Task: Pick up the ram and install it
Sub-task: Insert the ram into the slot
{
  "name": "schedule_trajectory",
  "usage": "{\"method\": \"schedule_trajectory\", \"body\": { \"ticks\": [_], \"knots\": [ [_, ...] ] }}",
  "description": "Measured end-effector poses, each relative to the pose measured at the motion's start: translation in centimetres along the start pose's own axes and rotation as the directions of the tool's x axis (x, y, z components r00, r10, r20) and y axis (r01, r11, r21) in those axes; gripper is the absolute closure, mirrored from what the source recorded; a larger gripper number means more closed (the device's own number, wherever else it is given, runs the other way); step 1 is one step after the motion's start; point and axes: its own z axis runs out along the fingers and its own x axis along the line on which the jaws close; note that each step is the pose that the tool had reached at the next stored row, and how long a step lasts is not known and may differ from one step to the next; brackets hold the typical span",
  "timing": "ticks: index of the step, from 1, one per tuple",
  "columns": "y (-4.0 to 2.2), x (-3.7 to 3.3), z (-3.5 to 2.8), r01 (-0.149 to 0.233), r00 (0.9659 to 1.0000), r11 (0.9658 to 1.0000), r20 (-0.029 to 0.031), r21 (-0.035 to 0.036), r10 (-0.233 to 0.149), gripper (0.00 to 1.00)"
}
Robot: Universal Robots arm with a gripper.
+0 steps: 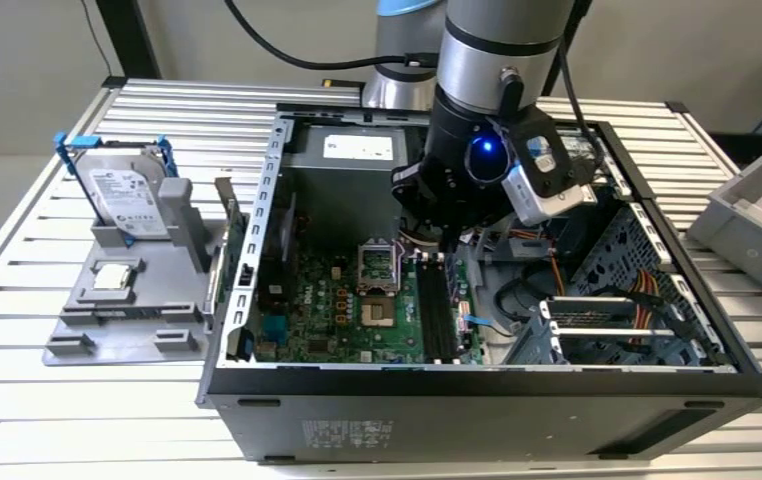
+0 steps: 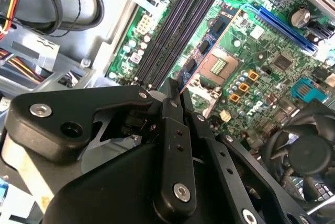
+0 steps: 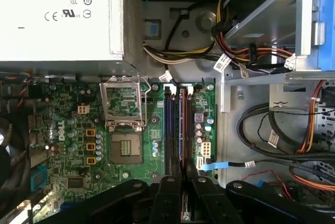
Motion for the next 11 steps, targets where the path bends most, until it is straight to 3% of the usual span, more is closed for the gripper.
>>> {"method": "schedule_trajectory", "body": {
  "ticks": [5,11],
  "knots": [
    [0.00,0.02,0.05,0.000,1.0000,1.0000,0.0001,-0.0004,0.000,1.00],
    [0.00,0.05,0.55,0.000,1.0000,1.0000,0.0000,-0.0001,0.000,1.00]
  ]
}}
